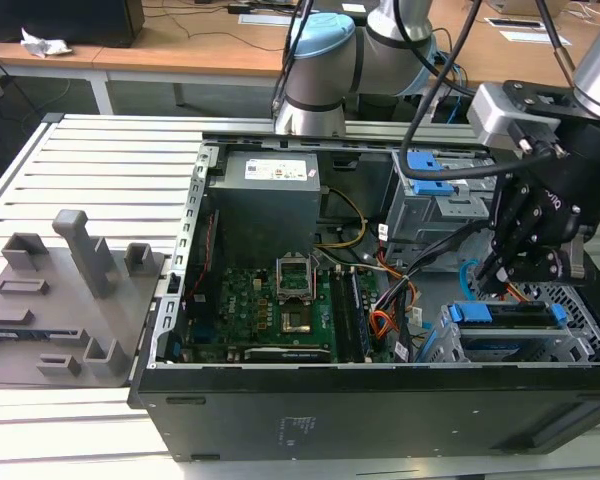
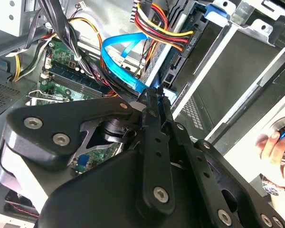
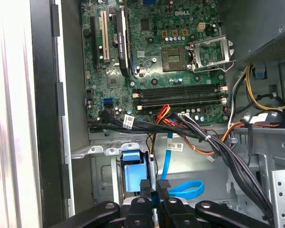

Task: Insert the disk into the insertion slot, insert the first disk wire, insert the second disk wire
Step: 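Insert the second disk wire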

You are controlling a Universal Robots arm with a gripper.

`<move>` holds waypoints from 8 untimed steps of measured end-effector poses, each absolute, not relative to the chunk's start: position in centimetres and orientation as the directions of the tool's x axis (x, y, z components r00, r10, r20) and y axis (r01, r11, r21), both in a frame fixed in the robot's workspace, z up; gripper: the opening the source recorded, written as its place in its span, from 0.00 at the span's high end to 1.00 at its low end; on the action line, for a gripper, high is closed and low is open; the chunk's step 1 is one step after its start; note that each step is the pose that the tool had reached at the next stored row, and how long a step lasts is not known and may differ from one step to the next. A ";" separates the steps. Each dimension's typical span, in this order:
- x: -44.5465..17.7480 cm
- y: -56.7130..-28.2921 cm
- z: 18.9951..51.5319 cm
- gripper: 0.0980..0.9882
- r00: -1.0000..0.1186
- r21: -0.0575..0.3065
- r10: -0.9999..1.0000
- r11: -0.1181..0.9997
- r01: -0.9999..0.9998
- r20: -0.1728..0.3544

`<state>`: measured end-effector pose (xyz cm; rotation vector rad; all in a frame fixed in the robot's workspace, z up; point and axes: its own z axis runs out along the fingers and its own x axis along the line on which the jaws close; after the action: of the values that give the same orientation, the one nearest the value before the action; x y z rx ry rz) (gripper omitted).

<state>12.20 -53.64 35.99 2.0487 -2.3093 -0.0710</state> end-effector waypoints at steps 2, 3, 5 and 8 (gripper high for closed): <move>12.2 -53.7 36.0 0.93 -0.119 0.070 -0.993 0.119 -0.990 0.010; 12.3 -53.7 35.9 0.93 -0.119 0.070 -0.993 0.119 -0.990 0.010; 12.3 -53.6 35.8 0.93 -0.119 0.070 -0.993 0.119 -0.990 0.010; 12.4 -53.6 35.6 0.93 -0.119 0.070 -0.993 0.119 -0.990 0.010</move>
<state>12.44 -53.65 35.62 2.0486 -2.3093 -0.0708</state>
